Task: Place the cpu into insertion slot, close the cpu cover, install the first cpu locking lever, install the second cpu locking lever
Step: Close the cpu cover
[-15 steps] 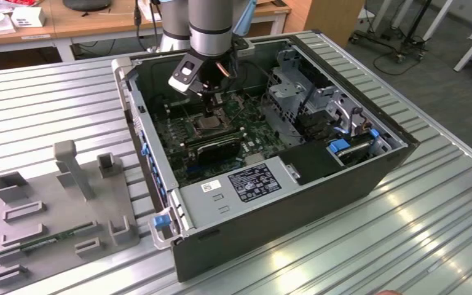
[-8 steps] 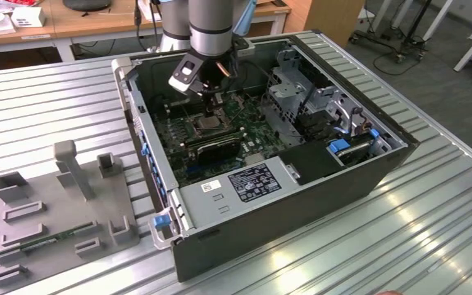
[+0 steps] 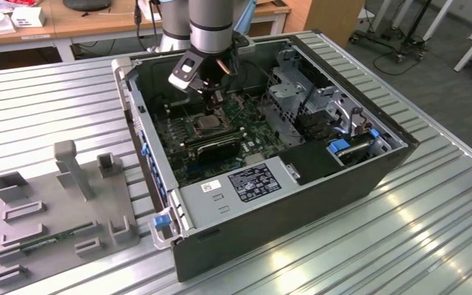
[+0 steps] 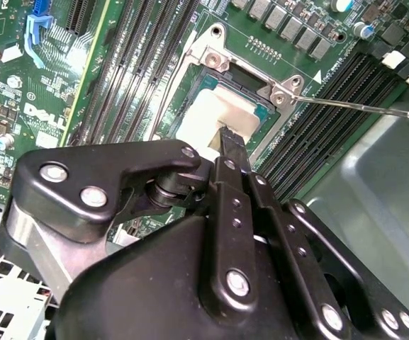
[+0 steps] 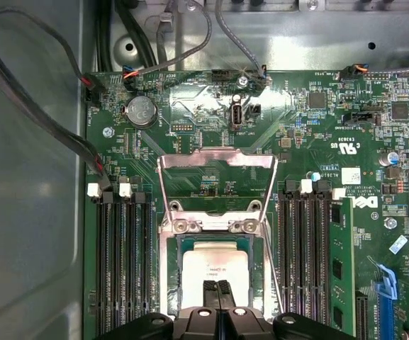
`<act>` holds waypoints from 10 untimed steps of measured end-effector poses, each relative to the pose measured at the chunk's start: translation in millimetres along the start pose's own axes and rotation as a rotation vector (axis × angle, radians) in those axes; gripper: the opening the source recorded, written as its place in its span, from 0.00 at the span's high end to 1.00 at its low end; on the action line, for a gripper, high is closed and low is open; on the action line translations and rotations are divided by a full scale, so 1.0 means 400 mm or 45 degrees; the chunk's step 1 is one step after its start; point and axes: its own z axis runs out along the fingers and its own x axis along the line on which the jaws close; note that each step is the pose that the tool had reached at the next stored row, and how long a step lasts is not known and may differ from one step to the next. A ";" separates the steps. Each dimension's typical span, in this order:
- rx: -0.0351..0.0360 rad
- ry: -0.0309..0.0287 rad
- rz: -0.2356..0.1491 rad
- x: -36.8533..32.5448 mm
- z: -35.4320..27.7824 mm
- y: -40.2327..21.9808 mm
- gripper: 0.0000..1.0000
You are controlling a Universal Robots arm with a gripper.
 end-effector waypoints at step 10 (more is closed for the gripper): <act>0.0000 -0.0001 0.000 0.000 -0.003 0.000 0.89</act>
